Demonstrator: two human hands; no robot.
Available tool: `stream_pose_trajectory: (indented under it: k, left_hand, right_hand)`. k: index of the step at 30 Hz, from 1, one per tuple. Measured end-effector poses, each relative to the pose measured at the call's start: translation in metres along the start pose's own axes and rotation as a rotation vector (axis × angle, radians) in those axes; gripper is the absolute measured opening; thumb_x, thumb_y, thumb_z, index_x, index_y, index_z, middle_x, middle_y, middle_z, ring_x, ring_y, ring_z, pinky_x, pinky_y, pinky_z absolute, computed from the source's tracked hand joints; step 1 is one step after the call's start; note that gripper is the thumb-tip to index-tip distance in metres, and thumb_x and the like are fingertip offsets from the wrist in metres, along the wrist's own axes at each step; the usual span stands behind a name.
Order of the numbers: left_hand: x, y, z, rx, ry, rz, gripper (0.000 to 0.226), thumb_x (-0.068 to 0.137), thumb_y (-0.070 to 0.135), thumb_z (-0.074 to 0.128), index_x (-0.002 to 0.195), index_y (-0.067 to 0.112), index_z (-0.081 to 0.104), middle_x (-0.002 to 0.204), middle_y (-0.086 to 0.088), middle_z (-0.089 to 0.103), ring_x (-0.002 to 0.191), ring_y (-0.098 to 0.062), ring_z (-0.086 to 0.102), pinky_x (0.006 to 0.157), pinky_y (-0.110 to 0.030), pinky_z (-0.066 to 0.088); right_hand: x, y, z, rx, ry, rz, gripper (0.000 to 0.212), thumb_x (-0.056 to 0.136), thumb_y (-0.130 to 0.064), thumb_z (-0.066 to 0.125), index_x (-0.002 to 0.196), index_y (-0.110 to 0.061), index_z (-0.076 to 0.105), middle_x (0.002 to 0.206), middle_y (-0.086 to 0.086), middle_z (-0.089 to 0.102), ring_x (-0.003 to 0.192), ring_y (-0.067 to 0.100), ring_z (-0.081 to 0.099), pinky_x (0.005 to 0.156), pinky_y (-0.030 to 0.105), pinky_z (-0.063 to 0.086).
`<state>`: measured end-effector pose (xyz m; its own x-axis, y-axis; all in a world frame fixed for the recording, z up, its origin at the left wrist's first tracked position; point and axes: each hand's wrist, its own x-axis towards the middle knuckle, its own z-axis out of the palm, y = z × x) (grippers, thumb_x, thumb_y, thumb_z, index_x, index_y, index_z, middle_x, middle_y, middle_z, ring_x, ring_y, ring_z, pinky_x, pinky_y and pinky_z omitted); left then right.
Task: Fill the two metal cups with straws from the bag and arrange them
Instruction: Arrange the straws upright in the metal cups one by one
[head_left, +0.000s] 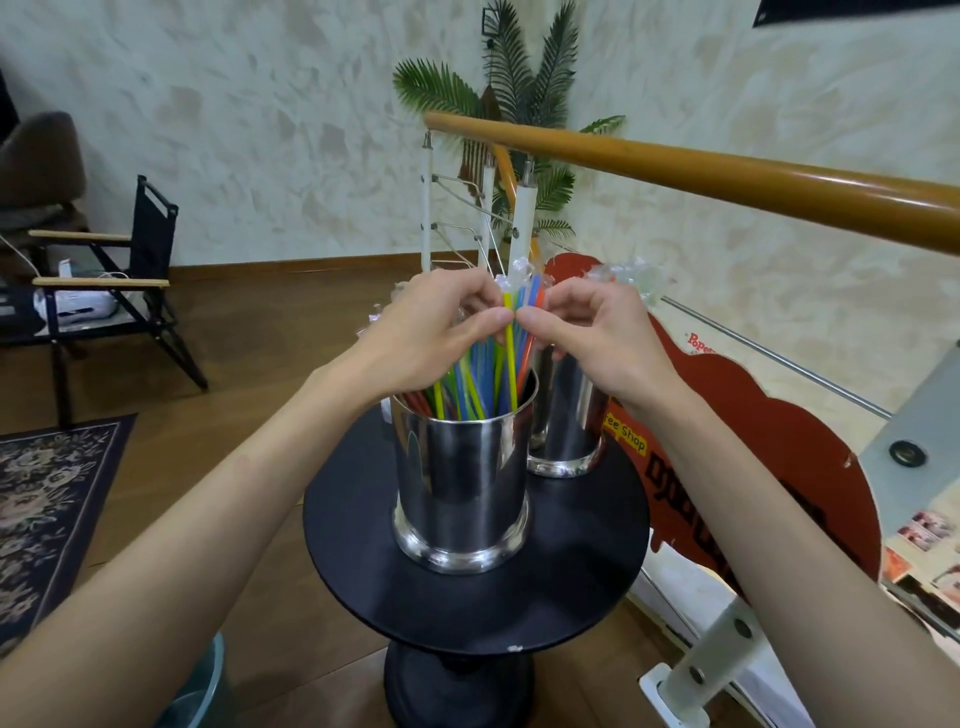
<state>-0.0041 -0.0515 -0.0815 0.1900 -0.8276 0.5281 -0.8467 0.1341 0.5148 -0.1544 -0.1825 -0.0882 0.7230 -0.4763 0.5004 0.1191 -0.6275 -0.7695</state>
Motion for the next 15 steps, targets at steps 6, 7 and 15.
stream_pose_trajectory:
  k: [6,7,15]
  left_hand:
    - [0.0008,-0.0043,-0.0001,0.049,-0.03,-0.006,0.012,0.099,0.026,0.063,0.093,0.015,0.065,0.083,0.01,0.072,0.082,-0.004,0.065,0.073,-0.017,0.043]
    - [0.0009,-0.0046,-0.0001,0.064,-0.031,-0.015,0.012,0.098,0.027,0.063,0.092,0.017,0.065,0.082,0.009,0.072,0.081,-0.004,0.065,0.072,-0.017,0.042]
    - [-0.002,0.0035,-0.001,0.054,-0.026,-0.049,0.009,0.095,0.022,0.066,0.088,0.017,0.063,0.081,0.008,0.069,0.064,0.007,0.054,0.06,-0.01,0.035]
  right_hand:
    - [0.0011,0.0038,-0.0012,0.004,-0.076,0.066,0.004,0.091,-0.013,0.075,0.092,-0.009,0.073,0.081,0.01,0.075,0.07,0.012,0.069,0.063,0.022,0.054]
    - [0.0012,0.0041,-0.0011,0.001,-0.086,0.074,0.004,0.09,-0.013,0.076,0.091,-0.011,0.072,0.079,0.009,0.074,0.07,0.012,0.068,0.064,0.023,0.055]
    - [0.0002,0.0049,-0.0016,0.042,-0.133,0.119,0.008,0.084,-0.012,0.082,0.087,-0.014,0.075,0.073,-0.003,0.072,0.07,0.008,0.067,0.068,0.025,0.056]
